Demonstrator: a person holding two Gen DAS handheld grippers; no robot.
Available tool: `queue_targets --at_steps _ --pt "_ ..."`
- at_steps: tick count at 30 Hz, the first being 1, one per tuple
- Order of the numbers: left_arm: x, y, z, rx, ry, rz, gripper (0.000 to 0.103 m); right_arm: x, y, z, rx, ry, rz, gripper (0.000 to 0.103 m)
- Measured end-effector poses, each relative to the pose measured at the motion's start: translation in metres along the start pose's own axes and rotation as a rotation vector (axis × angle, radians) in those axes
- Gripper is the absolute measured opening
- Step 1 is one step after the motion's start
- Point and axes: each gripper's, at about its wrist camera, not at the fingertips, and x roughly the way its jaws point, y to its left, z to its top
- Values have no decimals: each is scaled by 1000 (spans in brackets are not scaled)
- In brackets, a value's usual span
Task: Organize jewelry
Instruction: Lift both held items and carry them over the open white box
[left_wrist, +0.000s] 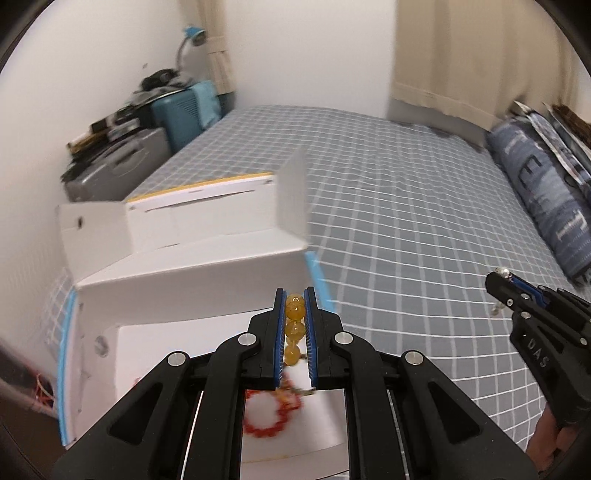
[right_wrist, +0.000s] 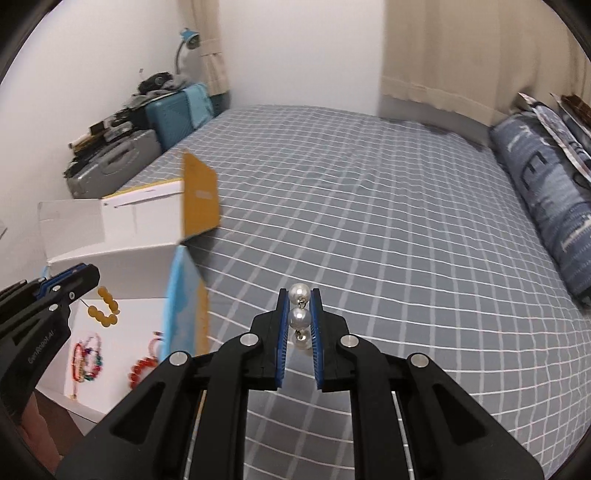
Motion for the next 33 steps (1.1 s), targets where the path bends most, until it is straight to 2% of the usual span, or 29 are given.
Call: queue_targets --at_steps 8,15,21,25,33 --pt "-9 72 -16 -77 11 75 9 5 63 0 -75 9 76 10" --pt "-2 115 -37 -134 45 118 9 9 110 -5 -135 11 127 10" --pt "11 142 -52 -171 84 143 9 27 150 -22 -193 62 186 10" --pt "25 157 -61 -186 123 160 9 51 165 -35 -215 121 173 10" --pt "48 170 -74 -199 187 163 9 79 168 -46 -194 206 154 10"
